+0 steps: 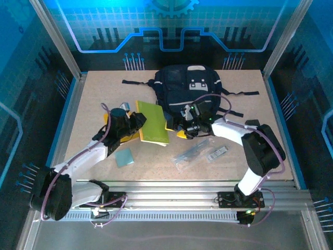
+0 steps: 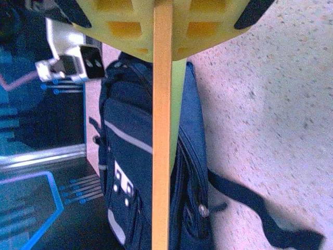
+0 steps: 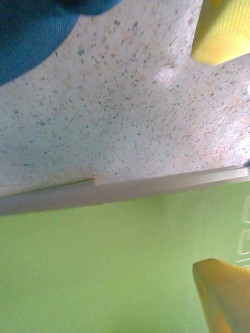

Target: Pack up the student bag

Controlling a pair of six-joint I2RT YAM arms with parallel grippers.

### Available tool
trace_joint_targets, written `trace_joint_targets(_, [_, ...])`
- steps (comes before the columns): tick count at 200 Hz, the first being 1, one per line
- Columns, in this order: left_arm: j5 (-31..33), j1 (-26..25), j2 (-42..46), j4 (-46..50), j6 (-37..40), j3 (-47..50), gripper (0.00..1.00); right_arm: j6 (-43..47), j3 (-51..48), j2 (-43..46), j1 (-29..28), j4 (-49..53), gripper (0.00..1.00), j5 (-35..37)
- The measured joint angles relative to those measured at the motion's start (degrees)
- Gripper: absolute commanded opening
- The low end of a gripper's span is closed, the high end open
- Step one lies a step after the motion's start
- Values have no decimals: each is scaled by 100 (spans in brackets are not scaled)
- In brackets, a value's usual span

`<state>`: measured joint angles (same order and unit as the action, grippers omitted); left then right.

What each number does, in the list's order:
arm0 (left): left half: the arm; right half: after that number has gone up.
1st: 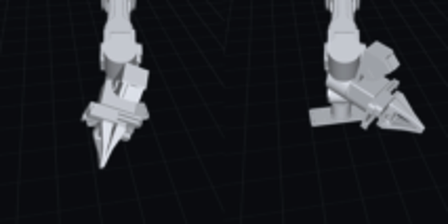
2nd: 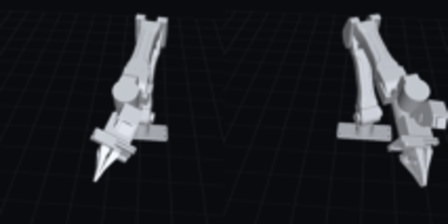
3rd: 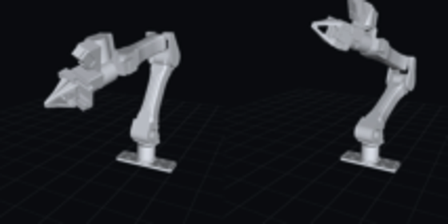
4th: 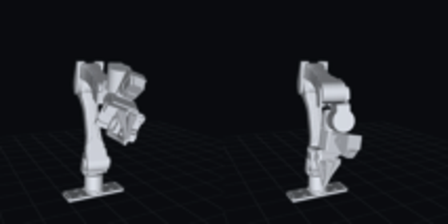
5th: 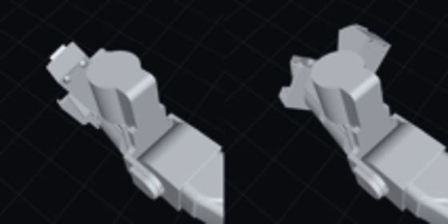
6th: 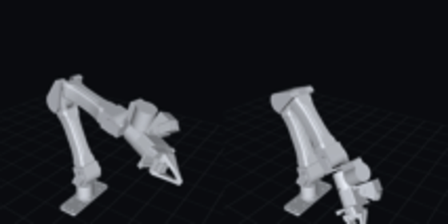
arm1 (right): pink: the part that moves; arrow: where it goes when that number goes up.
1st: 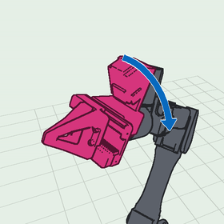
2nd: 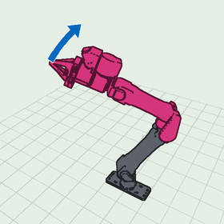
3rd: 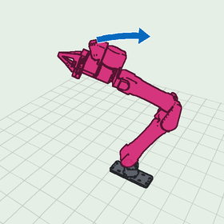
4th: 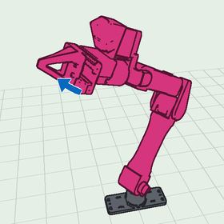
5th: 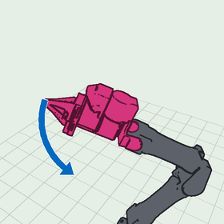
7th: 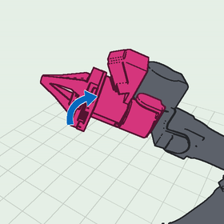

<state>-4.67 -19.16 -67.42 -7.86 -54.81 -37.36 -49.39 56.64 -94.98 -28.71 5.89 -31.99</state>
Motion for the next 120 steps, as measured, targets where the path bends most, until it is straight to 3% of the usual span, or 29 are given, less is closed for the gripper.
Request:
trace_joint_targets(53, [1021,122,-422,260,31,-605,0,-378,339,678,-564,409,100,612])
trace_joint_targets(89, [1711,90,-994,-313,-356,-946,0,-1587,31,680,-1106,-573,100,896])
trace_joint_targets(120, [2210,-131,-1209,-754,-640,-1084,0,-2627,-243,680,-1200,-1390,100,1381])
